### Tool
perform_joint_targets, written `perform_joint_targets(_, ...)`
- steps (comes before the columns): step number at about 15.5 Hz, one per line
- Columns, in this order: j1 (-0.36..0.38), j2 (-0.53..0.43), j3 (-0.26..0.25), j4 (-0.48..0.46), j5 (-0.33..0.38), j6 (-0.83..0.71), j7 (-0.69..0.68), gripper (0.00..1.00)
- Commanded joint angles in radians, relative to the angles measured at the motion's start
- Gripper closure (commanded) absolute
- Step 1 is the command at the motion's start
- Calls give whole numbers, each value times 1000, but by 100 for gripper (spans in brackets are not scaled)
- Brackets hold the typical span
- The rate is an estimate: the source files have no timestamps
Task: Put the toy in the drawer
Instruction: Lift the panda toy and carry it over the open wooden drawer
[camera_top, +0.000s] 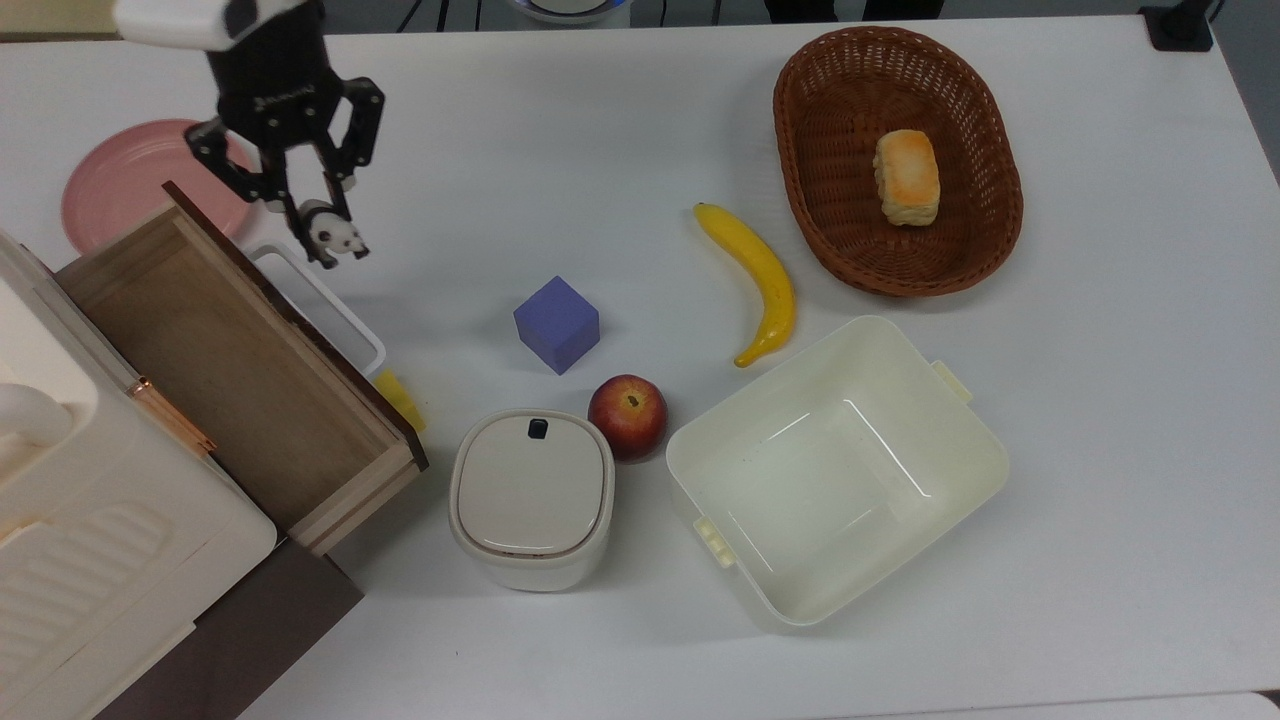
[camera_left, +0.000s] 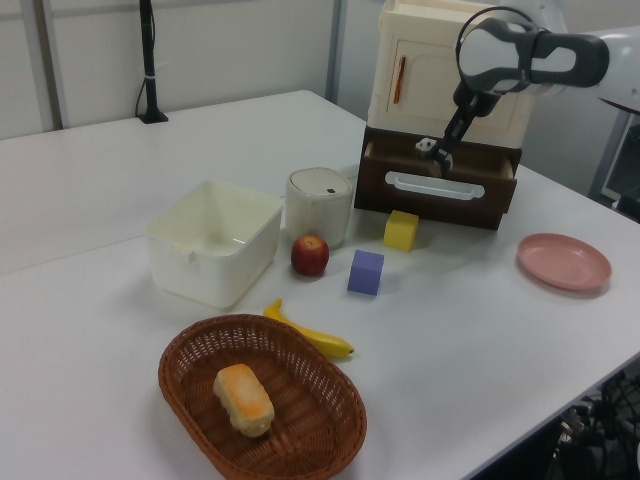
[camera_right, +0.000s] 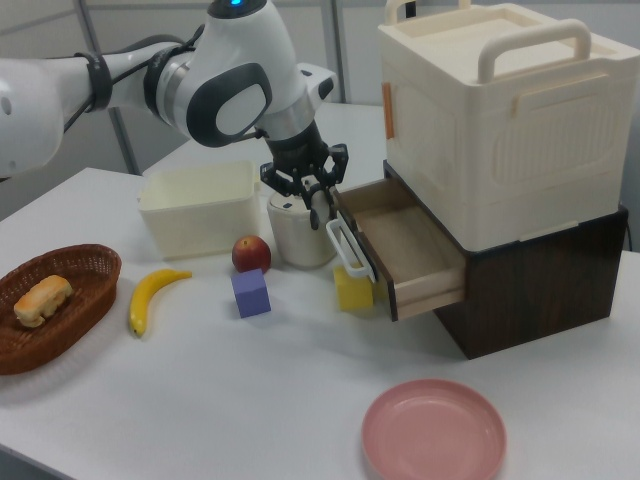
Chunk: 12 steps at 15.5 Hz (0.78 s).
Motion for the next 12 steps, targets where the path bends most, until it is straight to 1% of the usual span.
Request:
perform_joint_targets(1,-20,32,-13,50,47,20,8,100)
perform_joint_targets(4,-23,89,-47,116,55,19,11,100)
perform_joint_targets(5,-37,132,-53,156,70,20,10,100)
perform_joint_targets(7,-63,175,-55,213,75,20,8,100)
perform_joint_targets(12,-115,218,-56,250,81,34,0,100)
